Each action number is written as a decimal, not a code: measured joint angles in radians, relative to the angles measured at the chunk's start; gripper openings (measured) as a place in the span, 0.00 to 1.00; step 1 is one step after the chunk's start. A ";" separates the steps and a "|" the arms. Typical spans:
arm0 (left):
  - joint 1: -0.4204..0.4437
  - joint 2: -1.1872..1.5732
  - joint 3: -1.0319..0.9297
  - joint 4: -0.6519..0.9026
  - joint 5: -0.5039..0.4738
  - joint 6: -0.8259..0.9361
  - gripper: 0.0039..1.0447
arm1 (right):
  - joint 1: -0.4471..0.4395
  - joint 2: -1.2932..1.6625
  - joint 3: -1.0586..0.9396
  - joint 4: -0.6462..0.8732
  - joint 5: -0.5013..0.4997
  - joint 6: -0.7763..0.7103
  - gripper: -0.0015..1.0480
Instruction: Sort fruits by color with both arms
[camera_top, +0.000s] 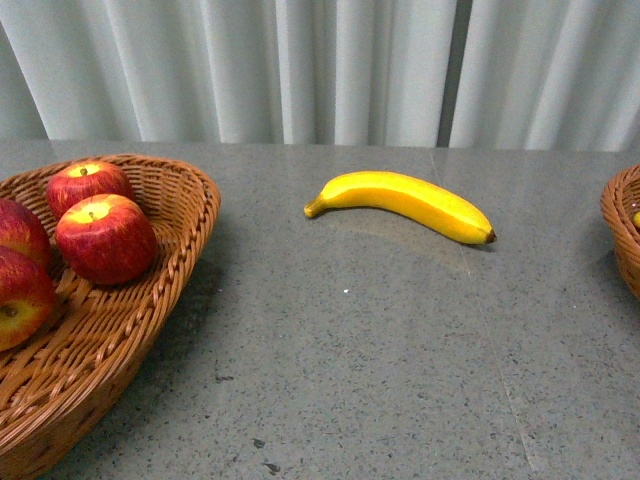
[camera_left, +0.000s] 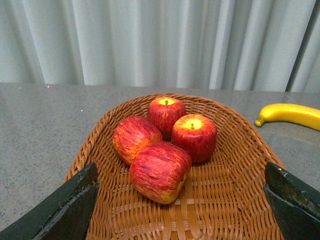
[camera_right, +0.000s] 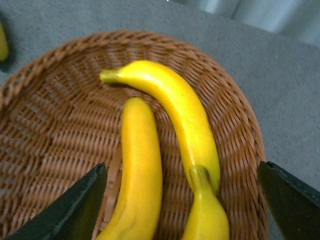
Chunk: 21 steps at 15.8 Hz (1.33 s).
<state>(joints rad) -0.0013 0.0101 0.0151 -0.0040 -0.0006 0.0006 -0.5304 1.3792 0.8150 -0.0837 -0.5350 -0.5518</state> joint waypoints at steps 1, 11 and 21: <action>0.000 0.000 0.000 0.000 0.000 0.000 0.94 | 0.060 -0.020 0.007 0.022 0.014 0.015 0.95; 0.000 0.000 0.000 0.000 0.000 0.000 0.94 | 0.764 0.463 0.448 0.214 0.228 0.387 0.94; 0.000 0.000 0.000 0.000 0.000 0.000 0.94 | 0.799 0.847 0.914 -0.147 0.206 0.279 0.94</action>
<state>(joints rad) -0.0013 0.0101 0.0151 -0.0036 -0.0006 0.0006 0.2684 2.2265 1.7287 -0.2306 -0.3290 -0.2726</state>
